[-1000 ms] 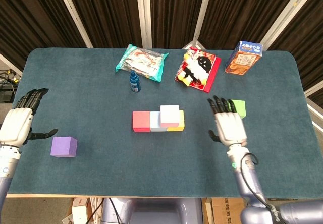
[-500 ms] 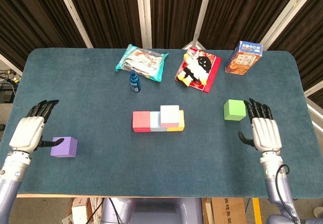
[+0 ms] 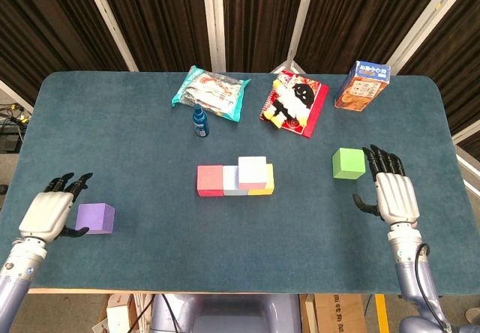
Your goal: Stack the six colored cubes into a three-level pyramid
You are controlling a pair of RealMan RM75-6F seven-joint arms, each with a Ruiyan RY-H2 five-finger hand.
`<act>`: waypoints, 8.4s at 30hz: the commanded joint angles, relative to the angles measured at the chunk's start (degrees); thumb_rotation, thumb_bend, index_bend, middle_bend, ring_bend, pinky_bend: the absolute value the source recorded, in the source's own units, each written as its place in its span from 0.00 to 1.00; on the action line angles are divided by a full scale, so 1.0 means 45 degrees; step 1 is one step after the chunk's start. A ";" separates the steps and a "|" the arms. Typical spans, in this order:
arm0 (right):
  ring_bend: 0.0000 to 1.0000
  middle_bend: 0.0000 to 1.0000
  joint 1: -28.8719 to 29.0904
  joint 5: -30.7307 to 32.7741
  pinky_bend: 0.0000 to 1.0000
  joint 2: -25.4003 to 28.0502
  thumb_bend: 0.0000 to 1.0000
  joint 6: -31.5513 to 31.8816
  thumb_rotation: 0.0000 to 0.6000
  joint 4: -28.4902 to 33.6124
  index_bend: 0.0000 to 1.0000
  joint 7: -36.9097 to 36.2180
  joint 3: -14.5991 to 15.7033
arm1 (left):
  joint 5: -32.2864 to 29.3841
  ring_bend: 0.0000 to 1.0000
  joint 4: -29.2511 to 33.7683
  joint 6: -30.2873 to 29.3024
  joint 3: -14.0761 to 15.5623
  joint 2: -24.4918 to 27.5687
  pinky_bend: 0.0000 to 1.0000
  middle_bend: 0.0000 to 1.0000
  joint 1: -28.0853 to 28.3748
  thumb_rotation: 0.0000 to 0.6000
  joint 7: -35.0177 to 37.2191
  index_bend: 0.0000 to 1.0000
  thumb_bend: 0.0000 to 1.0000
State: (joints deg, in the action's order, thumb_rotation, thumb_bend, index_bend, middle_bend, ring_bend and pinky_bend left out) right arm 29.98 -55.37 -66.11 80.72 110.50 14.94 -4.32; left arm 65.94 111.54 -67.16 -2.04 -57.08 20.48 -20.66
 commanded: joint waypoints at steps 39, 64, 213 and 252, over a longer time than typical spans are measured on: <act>0.00 0.00 -0.0983 -0.0742 0.00 -0.0149 0.32 -0.0765 1.00 0.0279 0.00 0.0390 -0.1071 | -0.0401 0.07 -0.2549 0.1542 0.0607 -0.1453 0.11 0.29 0.0765 1.00 -0.1102 0.02 0.19; 0.00 0.00 -0.1262 -0.0974 0.00 -0.0147 0.32 -0.1034 1.00 0.0411 0.00 0.0357 -0.1383 | 0.0408 0.08 -0.0800 0.0906 -0.0241 -0.0252 0.11 0.32 0.1250 1.00 -0.0765 0.04 0.28; 0.00 0.00 -0.1345 -0.0630 0.00 0.0263 0.32 -0.2771 1.00 0.0325 0.00 -0.1429 -0.1765 | -1.3415 0.09 -0.2261 -0.2267 -0.4510 -0.7736 0.13 0.34 1.2353 1.00 -0.8707 0.05 0.28; 0.00 0.00 -0.1328 -0.0606 0.00 0.0231 0.32 -0.2852 1.00 0.0306 0.00 -0.1449 -0.1696 | -1.3431 0.09 -0.2658 -0.2107 -0.4842 -0.8086 0.13 0.34 1.2314 1.00 -0.8946 0.05 0.28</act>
State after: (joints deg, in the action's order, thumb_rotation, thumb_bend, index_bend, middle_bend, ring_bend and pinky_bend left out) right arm 24.01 -58.10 -65.07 67.88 111.87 8.42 -11.95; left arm 5.50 99.57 -76.64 -23.83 -93.47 75.89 -60.93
